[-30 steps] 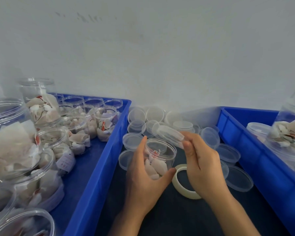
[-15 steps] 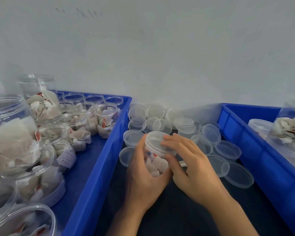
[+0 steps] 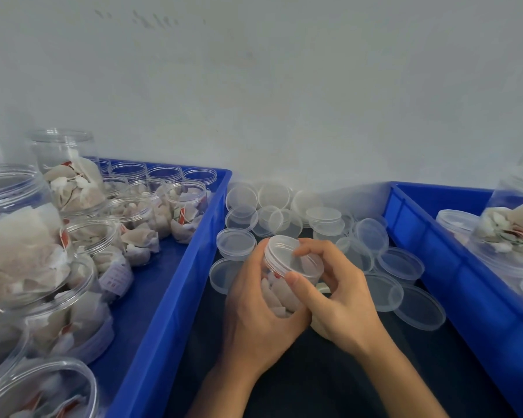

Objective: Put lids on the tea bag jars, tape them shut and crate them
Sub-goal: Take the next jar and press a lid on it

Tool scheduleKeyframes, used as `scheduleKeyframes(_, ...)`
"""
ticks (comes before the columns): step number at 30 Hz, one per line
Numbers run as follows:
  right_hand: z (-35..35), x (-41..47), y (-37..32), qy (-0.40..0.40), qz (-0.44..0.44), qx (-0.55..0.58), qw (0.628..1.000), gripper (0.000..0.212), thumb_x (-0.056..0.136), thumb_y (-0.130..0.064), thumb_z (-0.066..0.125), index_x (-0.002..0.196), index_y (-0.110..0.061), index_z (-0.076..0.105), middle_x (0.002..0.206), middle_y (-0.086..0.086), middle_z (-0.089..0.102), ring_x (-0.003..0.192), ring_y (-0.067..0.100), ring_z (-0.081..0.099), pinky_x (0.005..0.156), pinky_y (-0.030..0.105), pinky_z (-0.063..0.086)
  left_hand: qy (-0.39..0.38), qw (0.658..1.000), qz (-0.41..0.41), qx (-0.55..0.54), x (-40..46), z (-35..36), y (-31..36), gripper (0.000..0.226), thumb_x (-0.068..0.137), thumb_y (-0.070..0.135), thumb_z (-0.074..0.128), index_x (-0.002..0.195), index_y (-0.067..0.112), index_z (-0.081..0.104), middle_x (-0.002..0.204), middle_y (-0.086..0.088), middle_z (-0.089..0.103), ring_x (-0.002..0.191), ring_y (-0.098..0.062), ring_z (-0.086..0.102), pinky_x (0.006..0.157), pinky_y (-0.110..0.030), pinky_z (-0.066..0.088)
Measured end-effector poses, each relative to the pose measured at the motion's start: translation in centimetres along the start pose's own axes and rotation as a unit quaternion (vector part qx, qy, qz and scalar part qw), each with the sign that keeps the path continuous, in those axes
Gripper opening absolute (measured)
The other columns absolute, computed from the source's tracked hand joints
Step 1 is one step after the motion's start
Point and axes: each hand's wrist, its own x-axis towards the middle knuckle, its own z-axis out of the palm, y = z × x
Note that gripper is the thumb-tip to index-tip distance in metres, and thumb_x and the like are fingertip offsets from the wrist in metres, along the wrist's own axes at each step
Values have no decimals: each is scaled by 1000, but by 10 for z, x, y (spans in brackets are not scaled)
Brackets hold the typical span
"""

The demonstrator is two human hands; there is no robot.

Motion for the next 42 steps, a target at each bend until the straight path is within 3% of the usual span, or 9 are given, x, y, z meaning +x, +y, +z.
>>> scheduleKeyframes(6, -10, 1, -3, -20, 25, 12, 999, 36, 87, -35, 74, 122, -27, 69, 122, -10, 74, 115, 20, 70, 95, 48, 59, -12, 1000, -2, 23, -1, 2, -3, 98, 73, 49, 93, 156, 36, 42, 141, 24, 61, 133, -4, 59, 101, -30, 57)
scheduleKeyframes(11, -13, 1, -6, -57, 40, 44, 997, 35, 91, -26, 69, 125, -18, 67, 129, -7, 71, 118, 26, 69, 96, 56, 58, -31, 999, 4, 14, 0, -3, 0, 92, 73, 51, 91, 150, 48, 41, 134, 29, 62, 126, 2, 62, 97, -15, 52)
scheduleKeyframes(16, -12, 0, -4, -66, 43, 55, 995, 36, 91, -21, 69, 127, -16, 63, 128, 1, 68, 118, 29, 68, 97, 57, 56, -48, 999, -5, 2, 0, -2, 2, 86, 73, 49, 90, 146, 50, 43, 132, 29, 63, 124, 4, 63, 94, -14, 53)
scheduleKeyframes(21, -15, 0, -2, -54, -9, 45, 997, 42, 82, -31, 65, 120, -13, 68, 137, 0, 64, 127, 30, 62, 101, 59, 53, -84, 995, -19, -51, -1, -3, 0, 77, 74, 43, 89, 141, 49, 50, 128, 22, 69, 120, -4, 67, 91, -14, 53)
scheduleKeyframes(25, -16, -1, -2, -71, -18, 64, 995, 41, 79, -29, 62, 115, -11, 70, 140, 0, 63, 130, 31, 61, 101, 58, 54, -118, 987, -48, -102, 0, -6, -1, 67, 81, 40, 89, 139, 44, 55, 129, 15, 71, 123, -11, 68, 96, -24, 56)
scheduleKeyframes(30, -12, 1, -4, -66, 45, 71, 994, 32, 87, -20, 70, 118, -13, 72, 138, -5, 63, 126, 26, 64, 101, 56, 55, -115, 985, -80, -105, 0, -2, -2, 64, 81, 38, 88, 137, 43, 57, 127, 13, 72, 118, -14, 70, 96, -42, 60)
scheduleKeyframes(35, -8, 2, -9, -90, 76, 167, 979, 49, 92, -24, 71, 140, -18, 62, 133, -2, 71, 124, 22, 68, 102, 35, 57, -37, 996, -67, -37, 0, 0, -3, 77, 72, 64, 85, 139, 54, 46, 126, 31, 65, 115, 3, 65, 87, -21, 57)
scheduleKeyframes(39, 3, 4, -11, -9, 97, 117, 988, 33, 85, -18, 88, 114, -20, 72, 122, -5, 72, 114, 15, 72, 99, 40, 59, -17, 997, -73, -24, -1, 0, -5, 82, 70, 59, 85, 141, 50, 46, 123, 30, 66, 112, 4, 66, 84, -20, 58)
scheduleKeyframes(42, 7, 3, -12, 48, 91, 3, 995, 38, 71, -47, 94, 99, -35, 71, 115, -9, 60, 112, 8, 66, 95, 29, 56, -19, 998, -56, 1, -2, 3, -4, 82, 70, 56, 87, 141, 53, 44, 124, 31, 64, 114, 9, 63, 83, -11, 54)
